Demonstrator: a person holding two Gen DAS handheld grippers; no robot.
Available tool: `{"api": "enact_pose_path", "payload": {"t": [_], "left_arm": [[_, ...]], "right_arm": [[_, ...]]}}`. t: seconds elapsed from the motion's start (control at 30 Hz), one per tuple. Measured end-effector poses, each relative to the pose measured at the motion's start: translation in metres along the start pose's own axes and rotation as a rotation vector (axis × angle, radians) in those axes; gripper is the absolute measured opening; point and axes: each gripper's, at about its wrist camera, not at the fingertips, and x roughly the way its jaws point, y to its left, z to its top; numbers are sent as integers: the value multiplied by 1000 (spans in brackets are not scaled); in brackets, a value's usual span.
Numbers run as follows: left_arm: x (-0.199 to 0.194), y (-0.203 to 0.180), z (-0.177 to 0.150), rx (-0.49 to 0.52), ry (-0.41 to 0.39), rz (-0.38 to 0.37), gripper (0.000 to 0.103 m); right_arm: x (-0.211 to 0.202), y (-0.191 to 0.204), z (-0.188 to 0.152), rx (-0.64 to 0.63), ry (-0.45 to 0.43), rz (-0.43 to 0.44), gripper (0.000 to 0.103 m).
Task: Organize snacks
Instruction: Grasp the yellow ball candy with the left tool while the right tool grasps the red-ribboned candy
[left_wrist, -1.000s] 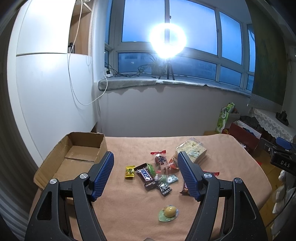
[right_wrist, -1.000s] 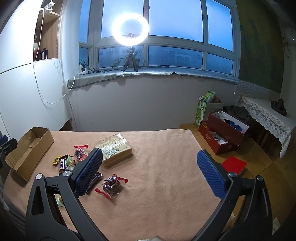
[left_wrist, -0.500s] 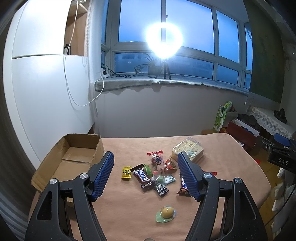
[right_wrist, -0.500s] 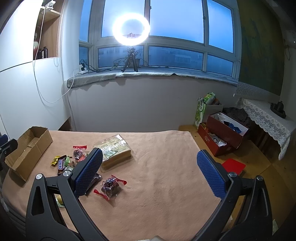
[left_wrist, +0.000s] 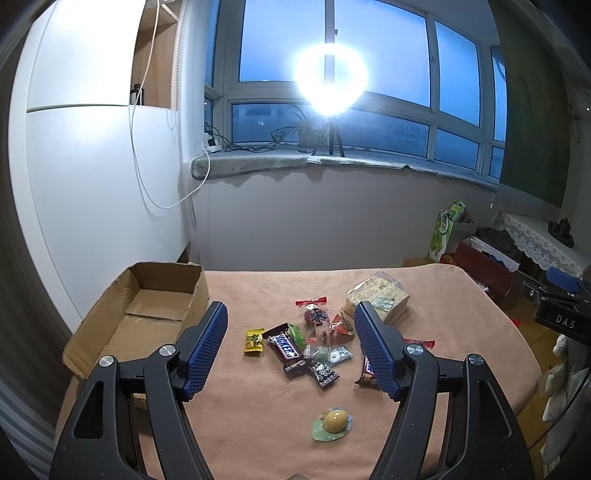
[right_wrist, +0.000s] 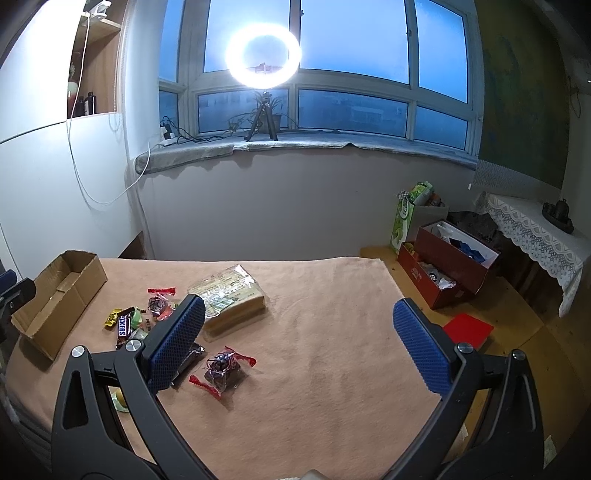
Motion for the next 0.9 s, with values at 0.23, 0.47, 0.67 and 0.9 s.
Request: {"api": "enact_pose_path", "payload": {"t": [0.23,0.47,0.67,0.9], "left_arm": [[2,1,-4,-1,10,-2,71],[8,2,-14,1,42,-17,71],[21,5,-36,-23,125,-58,71],[33,2,-63,-51,221,-118,65]], "right_arm": [[3,5,-1,-6,9,1,103],[11,13,-7,-41,35,25,103],[25,17,-18,-65,83,80,103],[53,17,-35,-47,186,165,91]]}}
